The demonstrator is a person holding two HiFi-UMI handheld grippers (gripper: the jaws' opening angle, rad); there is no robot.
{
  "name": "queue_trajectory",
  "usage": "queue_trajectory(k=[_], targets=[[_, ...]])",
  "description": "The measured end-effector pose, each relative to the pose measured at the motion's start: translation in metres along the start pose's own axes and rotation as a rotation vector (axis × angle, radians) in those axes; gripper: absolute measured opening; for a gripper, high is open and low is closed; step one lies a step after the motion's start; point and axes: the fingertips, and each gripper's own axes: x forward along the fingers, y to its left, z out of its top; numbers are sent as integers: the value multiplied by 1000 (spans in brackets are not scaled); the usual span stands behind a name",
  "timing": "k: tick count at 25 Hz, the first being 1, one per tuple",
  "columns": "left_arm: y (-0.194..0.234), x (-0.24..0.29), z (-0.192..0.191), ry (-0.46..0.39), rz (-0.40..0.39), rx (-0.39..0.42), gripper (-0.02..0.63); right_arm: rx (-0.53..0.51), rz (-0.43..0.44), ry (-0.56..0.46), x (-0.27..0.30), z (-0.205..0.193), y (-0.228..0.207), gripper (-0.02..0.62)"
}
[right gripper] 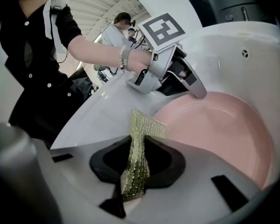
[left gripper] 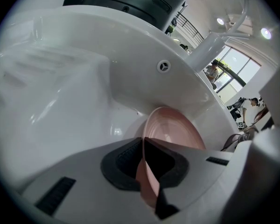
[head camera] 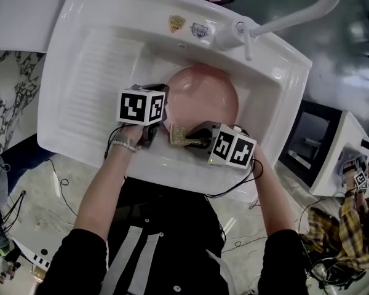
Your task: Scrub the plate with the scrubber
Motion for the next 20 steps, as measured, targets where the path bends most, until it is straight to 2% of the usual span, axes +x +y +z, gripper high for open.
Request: queue_trajectory(k=[3, 6, 8, 10, 12, 14, 16, 20], targets=[[-1, 1, 0, 1, -1, -1, 15, -22, -51, 14, -9, -1, -4, 77], [0, 1, 0, 1, -2, -2, 15, -12, -140, -29, -19, 5, -16, 77], [0, 1, 0, 0, -2, 0, 15, 8, -254, -101, -32, 14, -34, 77], [0, 1, 0, -1, -2, 0, 15, 50, -410, -184, -50, 23, -59, 77], [0, 1, 0, 0, -2, 0, 15, 74, -577, -209, -68, 25, -85, 77], [0, 2, 0, 0, -2, -1, 15, 65, -731, -170, -82, 20, -109, 77], [0, 2, 0, -1, -1, 0, 15, 55, -840, -110, -91, 12, -126, 77], [0, 2, 0, -1, -1, 0, 15, 76, -919, -32, -92, -3, -147, 77]])
